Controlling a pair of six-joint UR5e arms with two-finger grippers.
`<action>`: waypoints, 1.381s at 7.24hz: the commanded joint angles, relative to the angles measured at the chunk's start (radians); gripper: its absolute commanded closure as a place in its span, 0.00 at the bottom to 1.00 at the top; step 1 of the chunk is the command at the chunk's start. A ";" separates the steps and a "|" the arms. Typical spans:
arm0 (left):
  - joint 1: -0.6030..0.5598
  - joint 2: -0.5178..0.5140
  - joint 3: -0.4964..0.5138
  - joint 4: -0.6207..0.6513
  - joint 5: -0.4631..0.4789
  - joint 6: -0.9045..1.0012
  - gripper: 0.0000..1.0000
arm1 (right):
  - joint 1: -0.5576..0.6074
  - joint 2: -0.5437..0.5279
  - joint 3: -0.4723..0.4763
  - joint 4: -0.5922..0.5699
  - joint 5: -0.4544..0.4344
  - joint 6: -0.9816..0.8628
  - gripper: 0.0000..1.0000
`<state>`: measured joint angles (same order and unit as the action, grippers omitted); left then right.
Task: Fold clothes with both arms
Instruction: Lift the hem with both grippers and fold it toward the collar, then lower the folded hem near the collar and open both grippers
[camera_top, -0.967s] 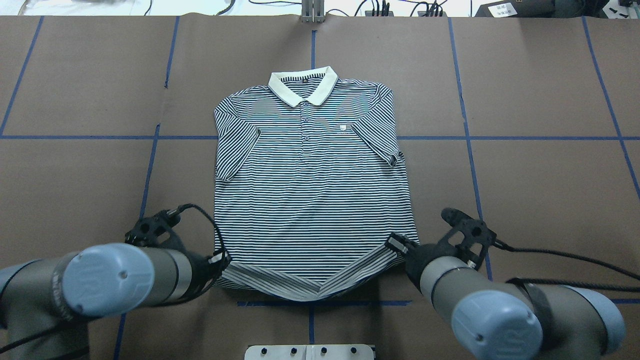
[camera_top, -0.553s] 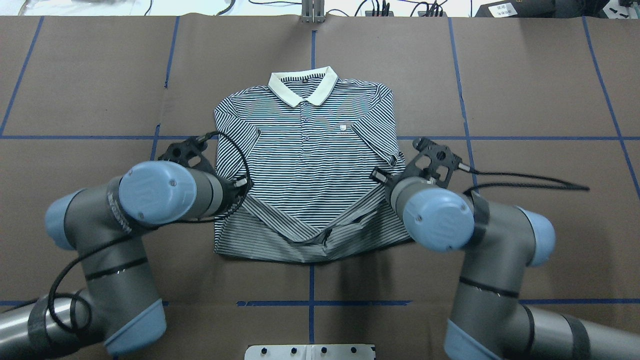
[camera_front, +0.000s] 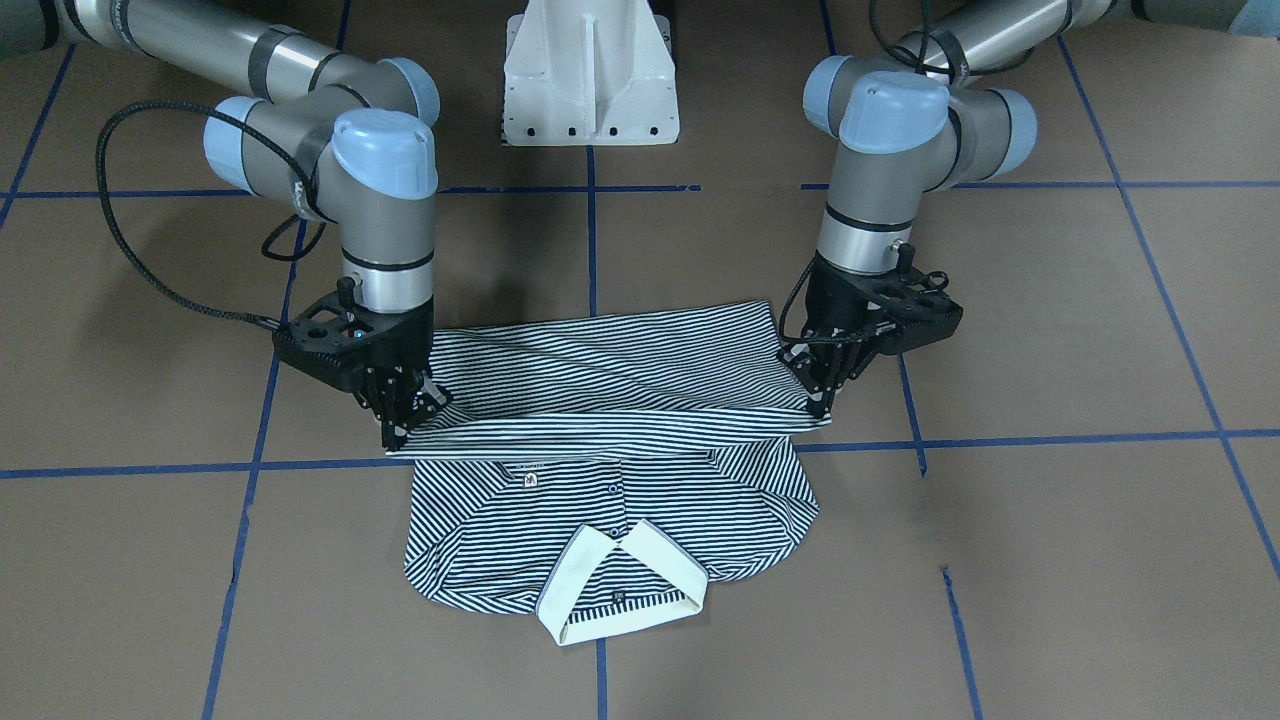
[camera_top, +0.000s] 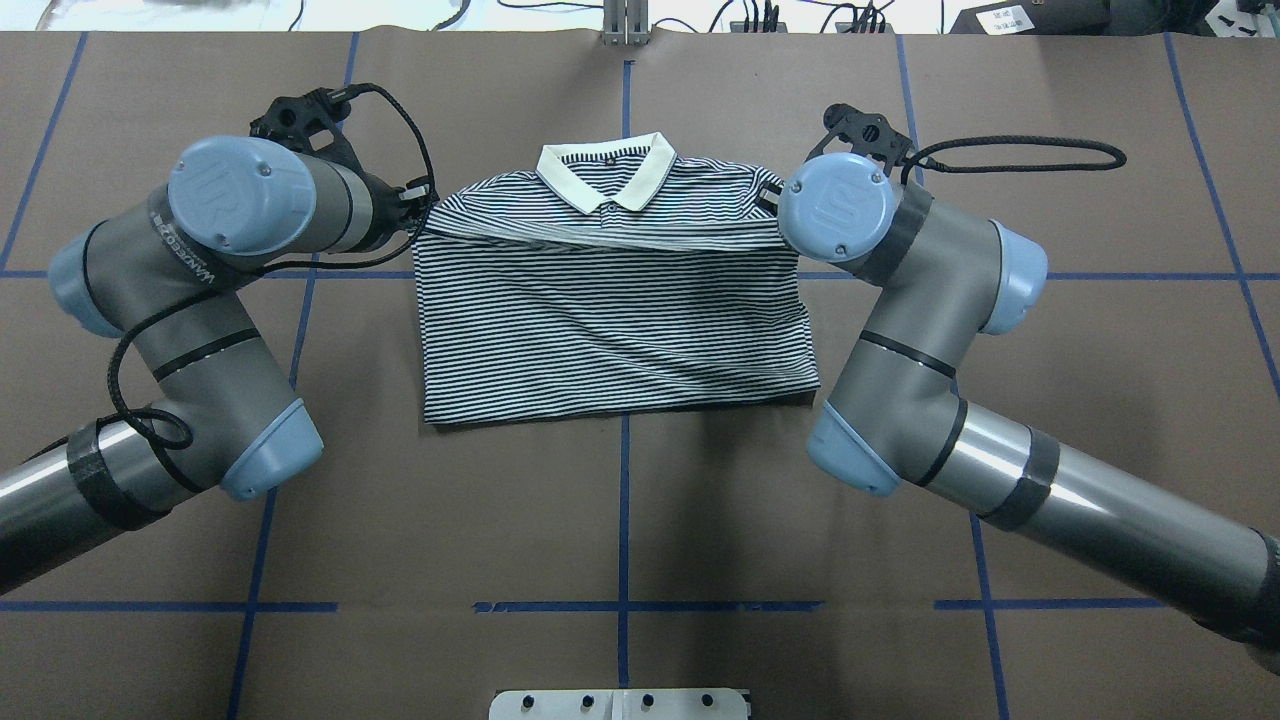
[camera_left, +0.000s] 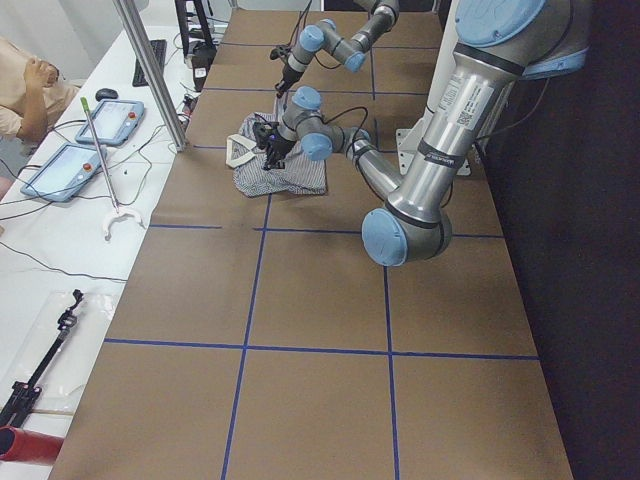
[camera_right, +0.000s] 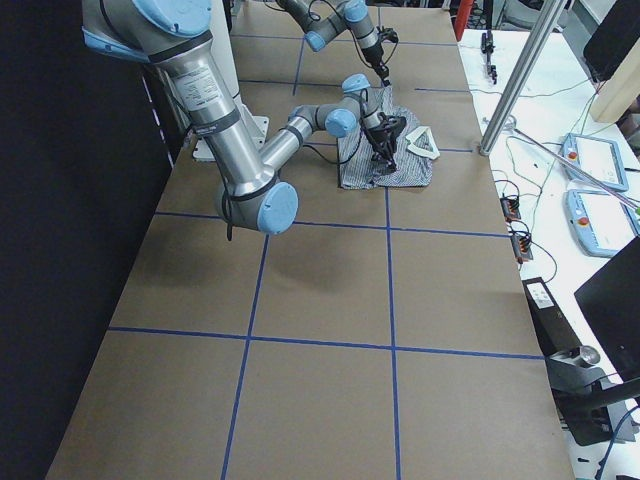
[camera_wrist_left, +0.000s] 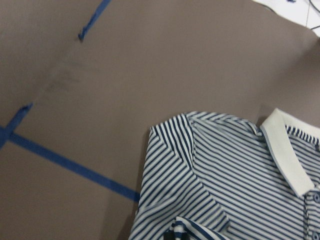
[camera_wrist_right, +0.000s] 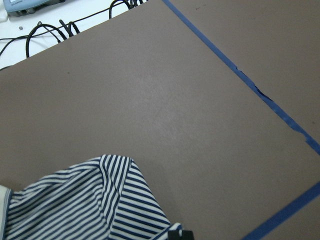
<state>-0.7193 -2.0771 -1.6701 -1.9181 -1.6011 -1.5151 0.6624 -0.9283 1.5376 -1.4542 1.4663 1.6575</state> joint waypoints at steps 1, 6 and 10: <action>-0.014 -0.088 0.150 -0.028 0.064 0.021 1.00 | 0.039 0.084 -0.240 0.195 0.005 -0.002 1.00; -0.011 -0.106 0.340 -0.259 0.089 0.023 0.91 | 0.037 0.129 -0.340 0.241 0.017 -0.004 1.00; -0.008 -0.092 0.389 -0.392 0.089 0.019 0.85 | 0.049 0.141 -0.356 0.298 0.029 -0.005 1.00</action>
<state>-0.7287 -2.1726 -1.2993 -2.2663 -1.5125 -1.4949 0.7074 -0.7948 1.1875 -1.1603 1.4948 1.6534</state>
